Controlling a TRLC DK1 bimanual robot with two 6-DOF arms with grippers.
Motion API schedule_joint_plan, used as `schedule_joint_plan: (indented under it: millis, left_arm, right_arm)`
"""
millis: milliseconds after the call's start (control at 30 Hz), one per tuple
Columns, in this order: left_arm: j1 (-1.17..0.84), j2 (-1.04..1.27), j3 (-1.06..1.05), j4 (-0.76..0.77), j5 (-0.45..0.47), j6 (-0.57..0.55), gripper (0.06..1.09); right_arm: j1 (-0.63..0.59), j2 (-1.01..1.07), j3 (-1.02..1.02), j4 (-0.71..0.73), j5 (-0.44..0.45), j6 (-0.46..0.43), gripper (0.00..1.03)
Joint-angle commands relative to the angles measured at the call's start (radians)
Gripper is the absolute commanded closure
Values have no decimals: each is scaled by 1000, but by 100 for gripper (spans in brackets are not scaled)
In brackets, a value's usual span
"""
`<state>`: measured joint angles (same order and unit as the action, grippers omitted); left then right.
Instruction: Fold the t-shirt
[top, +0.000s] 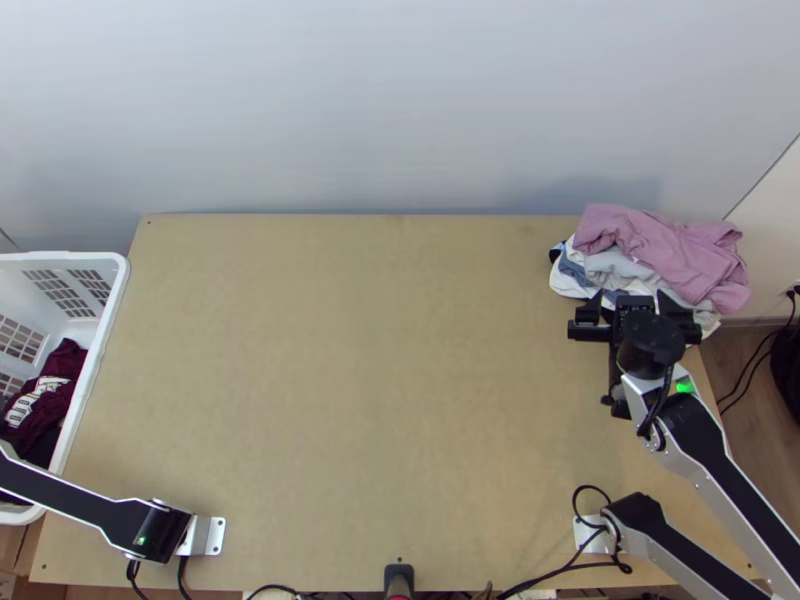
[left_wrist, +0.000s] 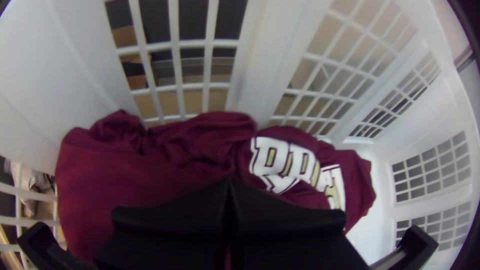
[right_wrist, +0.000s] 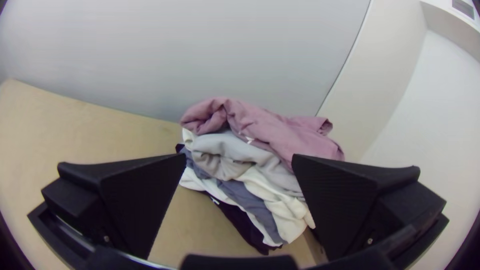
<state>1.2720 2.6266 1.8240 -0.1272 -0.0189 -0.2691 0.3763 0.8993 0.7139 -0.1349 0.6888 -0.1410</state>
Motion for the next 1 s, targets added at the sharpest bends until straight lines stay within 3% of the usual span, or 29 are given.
schedule_joint_plan:
  millis: [0, 267, 433, 600, 800, 967]
  left_arm:
    - [3, -180, -11, -109, 129, 7, 105]
    - [0, -510, -38, -270, 264, 5, 105]
    - [-25, -771, -100, -316, 356, 7, 105]
    - [-108, -1068, -181, -382, 450, 47, 105]
    - [-316, -1418, -304, -476, 481, 102, 105]
    - [-609, -1673, -436, -529, 474, 107, 105]
  right_arm:
    - [1, 6, 9, 115, 2, -68, 5]
    - [-16, 6, -13, 173, 25, -117, 4]
    - [7, 4, -7, 227, 25, -250, 4]
    - [-7, -33, -19, 230, 26, -229, 4]
    - [-28, -108, -56, 348, 26, -253, 5]
    - [-37, -155, -77, 350, 26, -255, 4]
